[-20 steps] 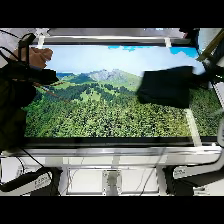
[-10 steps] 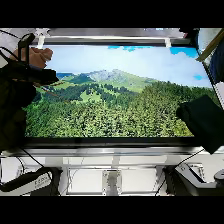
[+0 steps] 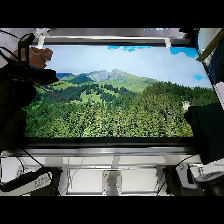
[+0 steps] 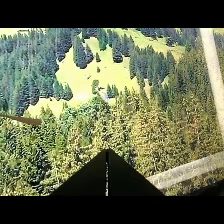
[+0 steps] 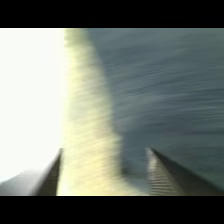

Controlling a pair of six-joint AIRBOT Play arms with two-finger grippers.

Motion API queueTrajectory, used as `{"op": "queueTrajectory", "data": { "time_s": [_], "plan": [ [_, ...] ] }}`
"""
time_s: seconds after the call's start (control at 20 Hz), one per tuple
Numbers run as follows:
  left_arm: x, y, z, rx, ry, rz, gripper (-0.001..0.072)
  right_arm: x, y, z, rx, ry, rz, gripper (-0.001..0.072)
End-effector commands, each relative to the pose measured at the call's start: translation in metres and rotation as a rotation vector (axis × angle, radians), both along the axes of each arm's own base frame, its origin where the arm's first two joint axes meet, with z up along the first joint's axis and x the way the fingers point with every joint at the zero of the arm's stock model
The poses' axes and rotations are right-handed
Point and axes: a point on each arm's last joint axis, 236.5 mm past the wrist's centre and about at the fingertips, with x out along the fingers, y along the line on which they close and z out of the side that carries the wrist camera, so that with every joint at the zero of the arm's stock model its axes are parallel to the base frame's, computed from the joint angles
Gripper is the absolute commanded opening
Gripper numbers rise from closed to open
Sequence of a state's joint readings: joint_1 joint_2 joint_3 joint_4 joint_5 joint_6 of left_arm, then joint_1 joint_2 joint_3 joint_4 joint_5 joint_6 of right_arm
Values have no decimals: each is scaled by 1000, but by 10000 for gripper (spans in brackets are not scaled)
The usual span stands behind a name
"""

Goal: Fold the clothes and pants, and hang the long-sleeved shirts on hangers.

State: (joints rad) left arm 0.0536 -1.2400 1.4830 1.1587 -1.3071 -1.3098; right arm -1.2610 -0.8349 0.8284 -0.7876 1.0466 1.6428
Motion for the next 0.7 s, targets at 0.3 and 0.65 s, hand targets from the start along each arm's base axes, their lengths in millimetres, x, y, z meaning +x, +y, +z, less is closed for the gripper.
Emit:
{"op": "queueTrajectory", "data": {
  "time_s": [0.3,0.65],
  "plan": [
    [-17,-4,-8,-4,76,-31,15,102,255,128,-304,-294,883,36],
    [-17,-4,-8,-4,76,-31,15,83,313,97,-331,-177,1134,36]
  ]
}}
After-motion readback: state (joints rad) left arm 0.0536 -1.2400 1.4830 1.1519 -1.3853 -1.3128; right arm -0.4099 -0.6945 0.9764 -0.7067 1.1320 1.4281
